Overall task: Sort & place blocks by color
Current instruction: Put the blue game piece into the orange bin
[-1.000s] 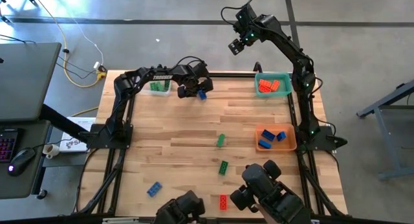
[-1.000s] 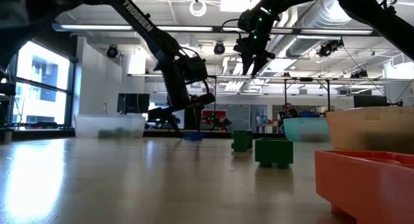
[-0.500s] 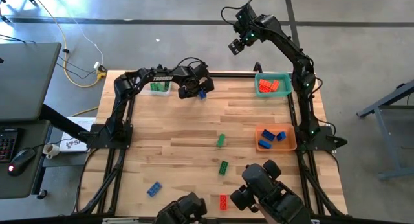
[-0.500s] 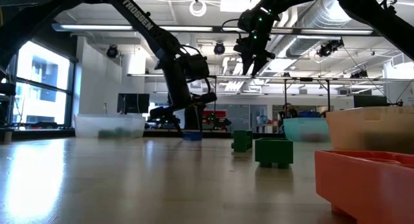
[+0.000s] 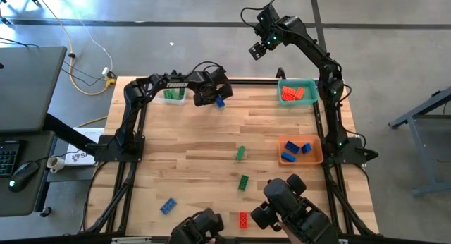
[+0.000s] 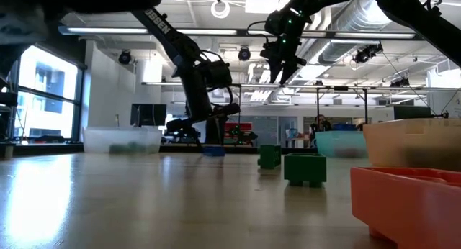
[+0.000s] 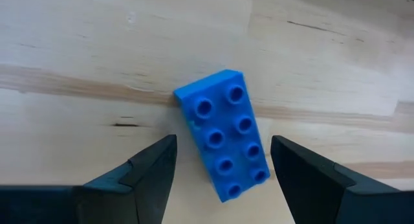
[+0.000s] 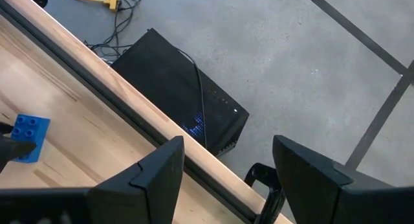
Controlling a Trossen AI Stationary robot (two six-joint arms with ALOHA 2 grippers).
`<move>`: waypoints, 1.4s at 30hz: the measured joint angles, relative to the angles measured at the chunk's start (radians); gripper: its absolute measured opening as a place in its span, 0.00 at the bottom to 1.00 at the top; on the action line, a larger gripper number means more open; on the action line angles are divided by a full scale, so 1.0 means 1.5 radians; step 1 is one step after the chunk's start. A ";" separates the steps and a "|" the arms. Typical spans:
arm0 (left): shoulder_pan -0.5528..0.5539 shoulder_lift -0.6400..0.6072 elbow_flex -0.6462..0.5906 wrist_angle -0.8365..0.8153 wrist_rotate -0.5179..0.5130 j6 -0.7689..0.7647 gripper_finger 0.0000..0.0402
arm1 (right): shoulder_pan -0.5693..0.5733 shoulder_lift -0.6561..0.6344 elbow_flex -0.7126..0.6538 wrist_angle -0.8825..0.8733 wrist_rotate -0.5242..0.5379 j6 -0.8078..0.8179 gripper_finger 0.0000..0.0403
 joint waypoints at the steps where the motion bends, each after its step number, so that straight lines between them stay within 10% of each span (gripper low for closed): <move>1: 0.002 0.003 0.000 -0.003 0.005 -0.001 0.59 | 0.000 0.000 0.000 0.000 0.000 0.000 0.56; 16: 0.007 0.014 0.003 -0.050 0.006 0.046 0.58 | 0.000 0.000 0.000 0.003 0.000 0.000 0.56; 25: 0.003 0.014 0.002 -0.049 -0.001 0.122 0.26 | 0.000 0.000 0.000 0.002 0.000 0.000 0.56; 42: -0.008 -0.089 -0.001 -0.013 0.067 0.409 0.26 | 0.014 -0.049 0.000 -0.096 -0.038 0.050 0.56</move>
